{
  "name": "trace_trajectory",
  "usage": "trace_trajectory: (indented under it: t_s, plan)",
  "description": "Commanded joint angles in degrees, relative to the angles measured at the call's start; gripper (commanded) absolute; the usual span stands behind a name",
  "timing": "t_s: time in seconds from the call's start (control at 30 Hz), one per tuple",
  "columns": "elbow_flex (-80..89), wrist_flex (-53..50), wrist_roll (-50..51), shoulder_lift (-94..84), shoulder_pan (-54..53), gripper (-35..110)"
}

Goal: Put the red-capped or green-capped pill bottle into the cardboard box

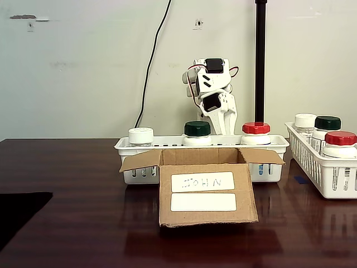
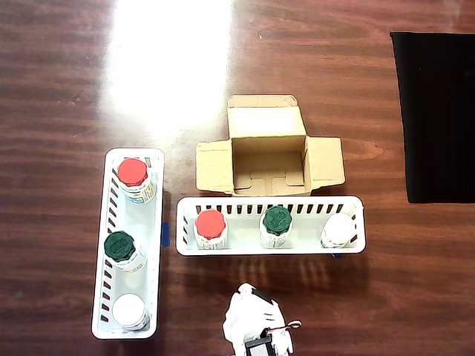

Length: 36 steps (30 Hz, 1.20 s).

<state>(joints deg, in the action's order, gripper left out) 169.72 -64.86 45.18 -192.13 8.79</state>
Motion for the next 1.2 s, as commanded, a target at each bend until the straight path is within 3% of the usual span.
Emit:
trace_trajectory:
  t_s: [0.0, 0.43, 0.53, 0.7, 1.03, 1.17]
  plan:
    - [-0.09, 16.52, 59.41, -4.83, -13.62, 1]
    - [-0.88, 16.70, 61.52, -4.83, -14.68, 2]
    - [-4.39, 12.92, 62.14, -4.39, -14.33, 2]
    - [-18.81, 8.53, 59.06, 13.27, -10.90, 2]
    - [-31.55, 11.78, 55.11, 31.03, -4.13, 48]
    - [-33.49, 14.33, 52.47, 33.75, -0.26, 60]
